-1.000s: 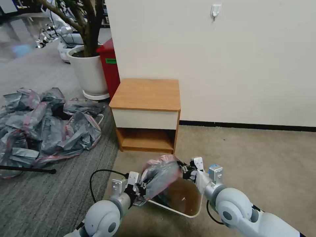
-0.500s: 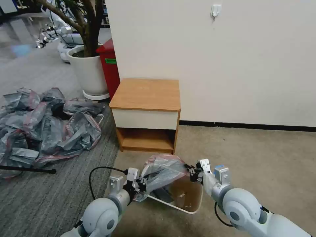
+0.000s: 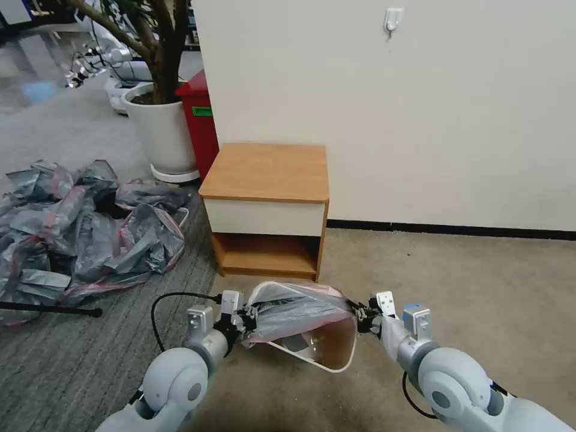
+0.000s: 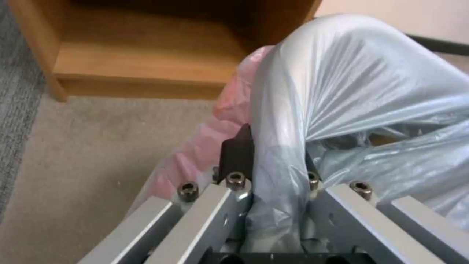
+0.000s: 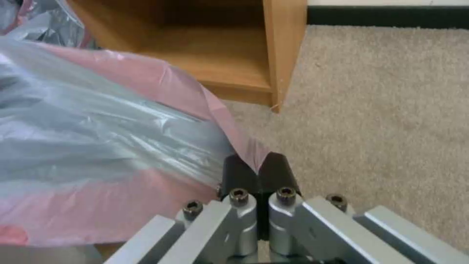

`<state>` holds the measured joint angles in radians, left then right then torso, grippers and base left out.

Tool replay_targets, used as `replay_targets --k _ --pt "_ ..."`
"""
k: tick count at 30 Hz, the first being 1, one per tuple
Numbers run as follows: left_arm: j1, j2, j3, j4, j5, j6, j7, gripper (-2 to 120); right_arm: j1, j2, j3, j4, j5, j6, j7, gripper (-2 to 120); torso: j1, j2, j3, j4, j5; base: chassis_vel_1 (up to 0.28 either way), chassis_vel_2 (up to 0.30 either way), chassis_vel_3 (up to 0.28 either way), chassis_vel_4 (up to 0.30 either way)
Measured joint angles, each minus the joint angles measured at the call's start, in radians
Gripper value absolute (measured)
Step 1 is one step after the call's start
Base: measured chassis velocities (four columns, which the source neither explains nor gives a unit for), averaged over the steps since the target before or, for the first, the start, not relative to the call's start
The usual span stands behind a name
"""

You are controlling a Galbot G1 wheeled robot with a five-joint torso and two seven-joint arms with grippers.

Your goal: Pick up the garbage bag from the table and place it over the trash can.

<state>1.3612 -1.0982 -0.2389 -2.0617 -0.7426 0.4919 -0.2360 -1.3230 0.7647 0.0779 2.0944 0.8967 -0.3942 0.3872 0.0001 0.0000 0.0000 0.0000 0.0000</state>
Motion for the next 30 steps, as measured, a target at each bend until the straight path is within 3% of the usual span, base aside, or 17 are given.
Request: replay_targets --k 14,30 --pt "-0.042 -0.056 -0.027 0.043 0.033 -0.023 0.016 3 -0.04 0.003 0.03 0.014 0.004 0.001 0.001 0 0.0 0.0 0.0 0.0001 0.0 0.0 0.0 0.0 0.0" --pt "-0.029 -0.057 -0.028 0.038 0.045 -0.037 0.062 3 -0.035 0.009 0.027 0.0 0.015 0.0 0.004 0 0.0 0.0 0.0 0.0 0.0 0.0 0.0 0.0 0.0"
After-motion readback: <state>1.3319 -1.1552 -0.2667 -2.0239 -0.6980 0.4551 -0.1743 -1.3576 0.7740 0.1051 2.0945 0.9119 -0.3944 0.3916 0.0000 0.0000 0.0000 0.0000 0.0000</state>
